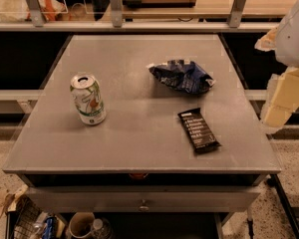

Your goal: Move blue chip bag near 7up can

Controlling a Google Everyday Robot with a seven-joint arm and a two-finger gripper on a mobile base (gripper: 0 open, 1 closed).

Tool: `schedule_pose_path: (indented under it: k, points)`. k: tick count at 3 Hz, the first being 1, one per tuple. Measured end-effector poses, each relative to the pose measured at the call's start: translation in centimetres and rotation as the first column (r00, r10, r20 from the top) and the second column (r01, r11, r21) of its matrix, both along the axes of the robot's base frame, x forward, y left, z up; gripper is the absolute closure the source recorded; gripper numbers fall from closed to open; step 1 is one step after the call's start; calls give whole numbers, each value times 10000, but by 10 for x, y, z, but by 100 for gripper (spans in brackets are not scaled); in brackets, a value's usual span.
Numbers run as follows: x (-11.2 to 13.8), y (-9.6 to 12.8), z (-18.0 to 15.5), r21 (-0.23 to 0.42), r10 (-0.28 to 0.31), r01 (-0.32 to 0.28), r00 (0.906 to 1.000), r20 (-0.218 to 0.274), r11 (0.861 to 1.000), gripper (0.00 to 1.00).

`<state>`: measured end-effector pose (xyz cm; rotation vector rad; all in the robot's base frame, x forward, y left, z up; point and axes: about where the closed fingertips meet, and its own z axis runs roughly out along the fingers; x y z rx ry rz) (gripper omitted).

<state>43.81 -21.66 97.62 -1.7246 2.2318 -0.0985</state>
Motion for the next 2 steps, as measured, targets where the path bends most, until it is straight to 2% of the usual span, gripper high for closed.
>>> schedule_pose_path:
  k: [1, 2]
  points:
    - [0, 0, 0, 0, 0, 0, 10000, 2, 10000, 0]
    - [15, -2, 3, 488, -658, 633, 9965, 514, 9968, 0]
